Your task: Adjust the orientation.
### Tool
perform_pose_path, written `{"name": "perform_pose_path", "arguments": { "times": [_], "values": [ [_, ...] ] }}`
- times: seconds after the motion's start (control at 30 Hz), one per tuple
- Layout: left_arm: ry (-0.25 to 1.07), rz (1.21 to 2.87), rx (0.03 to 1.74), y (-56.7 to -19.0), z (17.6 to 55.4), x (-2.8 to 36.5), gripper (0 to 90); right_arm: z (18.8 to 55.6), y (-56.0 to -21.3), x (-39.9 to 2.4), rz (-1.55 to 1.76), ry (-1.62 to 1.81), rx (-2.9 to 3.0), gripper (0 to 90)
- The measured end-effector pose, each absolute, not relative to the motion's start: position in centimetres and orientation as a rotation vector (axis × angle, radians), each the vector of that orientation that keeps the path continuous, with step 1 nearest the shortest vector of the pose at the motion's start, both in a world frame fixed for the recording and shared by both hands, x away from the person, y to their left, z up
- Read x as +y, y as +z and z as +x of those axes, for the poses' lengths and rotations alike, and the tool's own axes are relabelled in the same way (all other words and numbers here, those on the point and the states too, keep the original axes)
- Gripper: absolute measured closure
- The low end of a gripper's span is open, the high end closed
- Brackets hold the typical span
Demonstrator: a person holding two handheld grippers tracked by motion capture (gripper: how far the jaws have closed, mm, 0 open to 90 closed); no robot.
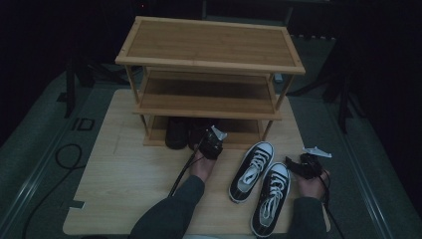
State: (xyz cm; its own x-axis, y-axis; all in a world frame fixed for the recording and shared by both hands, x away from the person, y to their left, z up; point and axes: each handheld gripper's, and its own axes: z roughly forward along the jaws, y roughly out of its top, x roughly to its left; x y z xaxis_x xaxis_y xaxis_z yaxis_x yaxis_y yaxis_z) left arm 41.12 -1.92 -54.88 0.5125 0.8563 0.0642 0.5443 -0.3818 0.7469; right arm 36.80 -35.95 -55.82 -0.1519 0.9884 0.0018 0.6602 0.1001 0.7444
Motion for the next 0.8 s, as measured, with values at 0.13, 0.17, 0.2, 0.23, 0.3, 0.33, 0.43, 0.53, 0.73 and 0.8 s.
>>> {"name": "perform_pose_path", "arguments": {
  "times": [0.13, 0.17, 0.2, 0.23, 0.3, 0.33, 0.43, 0.53, 0.73, 0.8],
  "values": [
    [0.626, 2.053, 1.158, -55.1, 41.3, -2.3, 90.0, 36.8, -55.8, -35.9, 1.608, 0.837, 1.872, 33.6],
    [0.633, 2.039, 1.166, -55.2, 41.4, -2.5, 89.9, 36.8, -55.8, -35.9, 1.607, 0.837, 1.872, 33.6],
    [0.643, 2.034, 1.170, -55.2, 41.4, -2.6, 89.9, 36.8, -55.8, -35.9, 1.607, 0.837, 1.872, 33.6],
    [0.652, 2.025, 1.169, -55.3, 41.5, -2.8, 89.9, 36.8, -55.8, -35.9, 1.607, 0.837, 1.872, 33.6],
    [0.665, 2.018, 1.163, -55.4, 41.6, -2.9, 89.9, 36.8, -55.8, -35.9, 1.608, 0.837, 1.872, 33.6],
    [0.674, 2.010, 1.171, -55.5, 41.6, -3.0, 89.9, 36.8, -55.8, -35.9, 1.608, 0.837, 1.872, 33.6],
    [0.669, 1.988, 1.186, -55.7, 41.8, -3.3, 89.9, 36.8, -55.8, -36.0, 1.607, 0.837, 1.872, 33.6],
    [0.646, 1.977, 1.216, -55.7, 42.2, -3.6, 89.5, 36.8, -55.8, -35.9, 1.607, 0.836, 1.872, 33.6],
    [0.632, 1.994, 1.220, -55.8, 42.7, -3.9, 88.8, 36.8, -55.8, -35.9, 1.608, 0.837, 1.872, 33.6],
    [0.623, 1.990, 1.223, -55.8, 42.8, -3.8, 88.8, 36.8, -55.8, -35.9, 1.607, 0.837, 1.872, 33.6]
  ]
}}
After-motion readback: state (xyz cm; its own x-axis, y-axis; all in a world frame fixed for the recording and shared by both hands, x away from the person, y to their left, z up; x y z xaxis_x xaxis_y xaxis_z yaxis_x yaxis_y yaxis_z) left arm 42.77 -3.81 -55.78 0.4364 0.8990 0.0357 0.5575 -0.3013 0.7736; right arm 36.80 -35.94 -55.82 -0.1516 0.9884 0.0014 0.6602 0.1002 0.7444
